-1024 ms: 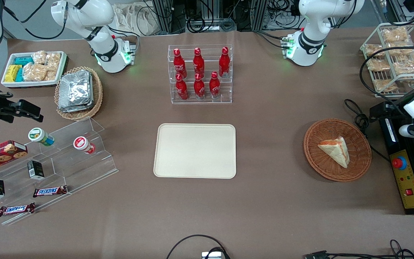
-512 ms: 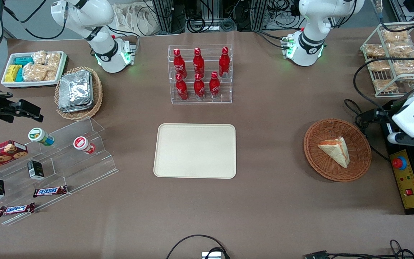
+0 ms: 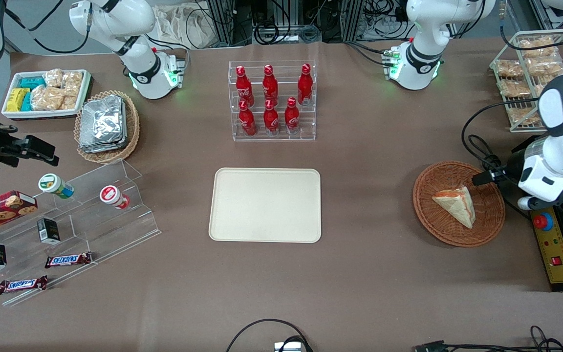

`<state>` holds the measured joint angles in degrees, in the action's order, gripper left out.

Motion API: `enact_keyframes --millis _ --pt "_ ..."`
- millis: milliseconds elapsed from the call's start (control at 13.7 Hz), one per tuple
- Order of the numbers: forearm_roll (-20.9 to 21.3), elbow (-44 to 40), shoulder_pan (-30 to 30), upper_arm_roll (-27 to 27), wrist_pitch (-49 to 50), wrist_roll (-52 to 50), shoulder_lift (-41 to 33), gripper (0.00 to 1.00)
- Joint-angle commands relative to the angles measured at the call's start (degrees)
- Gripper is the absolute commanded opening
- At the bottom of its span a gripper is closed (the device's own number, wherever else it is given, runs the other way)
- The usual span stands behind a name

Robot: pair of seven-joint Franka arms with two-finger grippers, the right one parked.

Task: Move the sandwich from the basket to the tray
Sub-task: 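Move the left gripper over the wrapped sandwich in the wicker basket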

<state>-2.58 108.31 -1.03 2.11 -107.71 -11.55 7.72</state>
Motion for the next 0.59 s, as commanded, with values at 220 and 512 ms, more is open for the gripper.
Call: enact_keyframes --millis 220,512 --pt "-0.24 6.56 -0.11 -0.27 -10.05 -14.35 -0.17 1.00" --pt "-0.41 6.57 -0.20 -0.18 -14.27 -19.11 3.43 1.00"
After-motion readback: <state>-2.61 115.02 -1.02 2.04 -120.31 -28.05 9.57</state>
